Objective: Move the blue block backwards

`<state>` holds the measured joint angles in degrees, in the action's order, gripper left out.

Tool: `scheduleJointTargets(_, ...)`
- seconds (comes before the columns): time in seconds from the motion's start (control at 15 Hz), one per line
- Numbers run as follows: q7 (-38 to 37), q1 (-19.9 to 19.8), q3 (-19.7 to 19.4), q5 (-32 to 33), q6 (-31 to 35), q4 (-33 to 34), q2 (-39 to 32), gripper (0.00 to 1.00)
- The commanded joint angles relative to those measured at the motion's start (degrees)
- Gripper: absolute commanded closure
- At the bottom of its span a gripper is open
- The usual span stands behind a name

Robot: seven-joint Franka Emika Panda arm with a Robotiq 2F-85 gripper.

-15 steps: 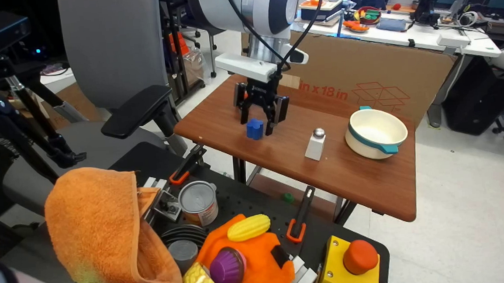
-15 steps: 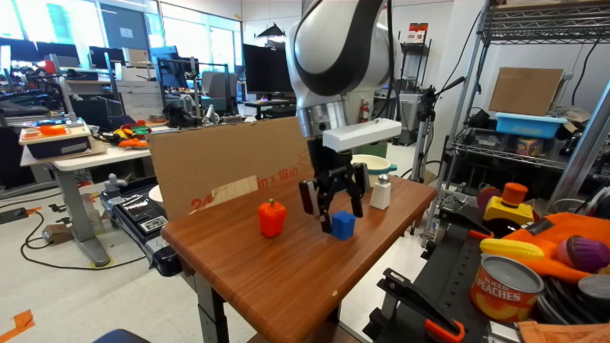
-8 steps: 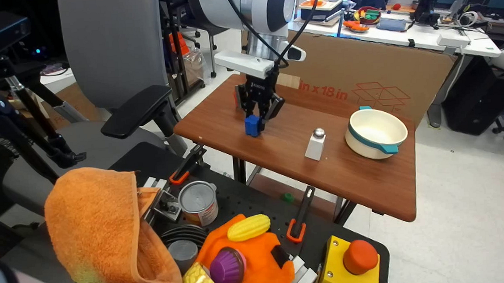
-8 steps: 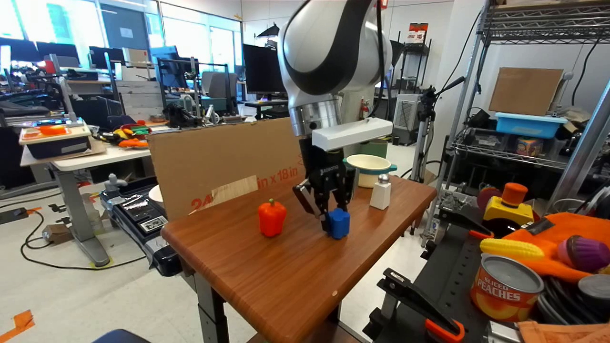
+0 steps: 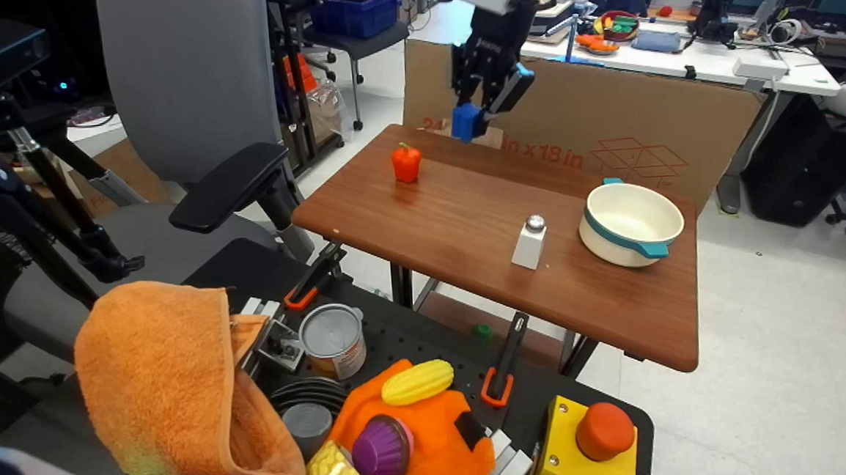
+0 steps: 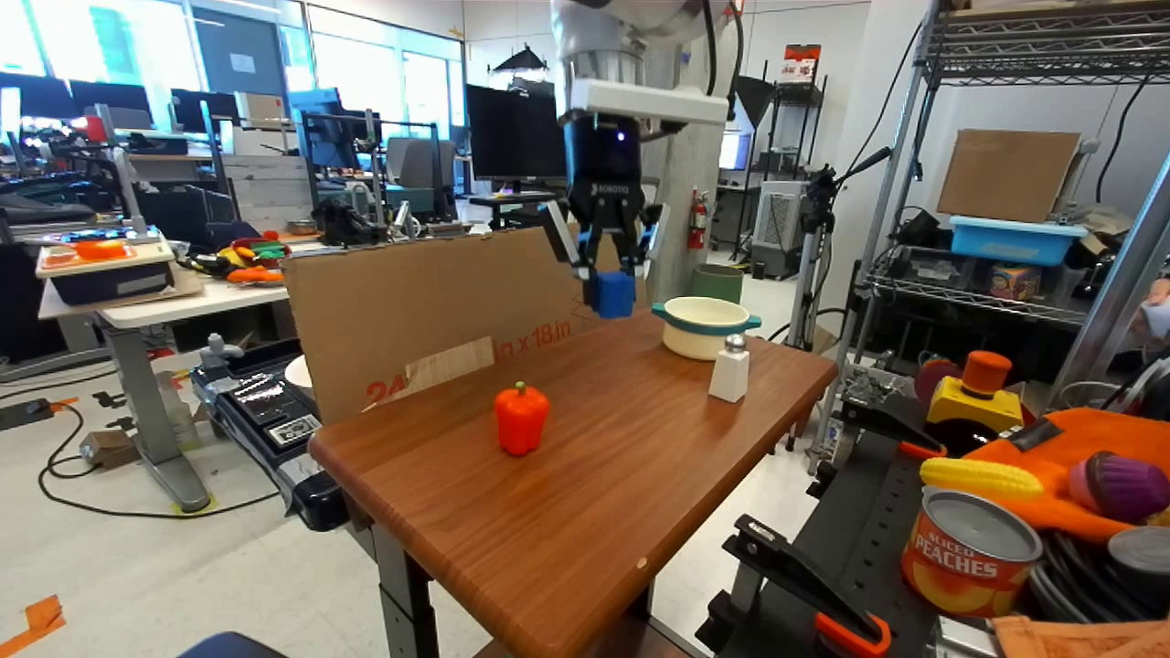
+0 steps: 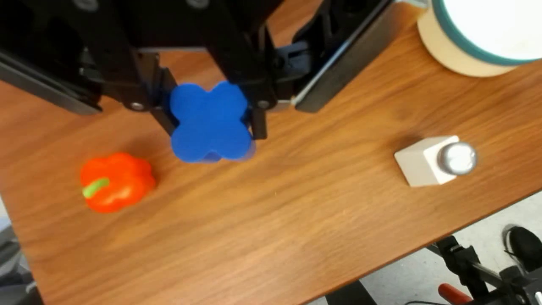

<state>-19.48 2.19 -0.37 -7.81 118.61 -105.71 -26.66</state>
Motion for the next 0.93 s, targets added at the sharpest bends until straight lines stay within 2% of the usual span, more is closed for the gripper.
scheduleJointTargets(0.0, -2.0, -2.8, -1.8, -3.1, -6.8, 13.8, -5.7, 0.84)
scheduleJointTargets(0.27, -4.8, -4.3, -3.7, -2.0, -8.7, 23.5, -13.5, 0.84)
scheduleJointTargets(0.87, -10.3, -2.1, -5.3, 0.4, -10.9, 35.4, -30.1, 0.84)
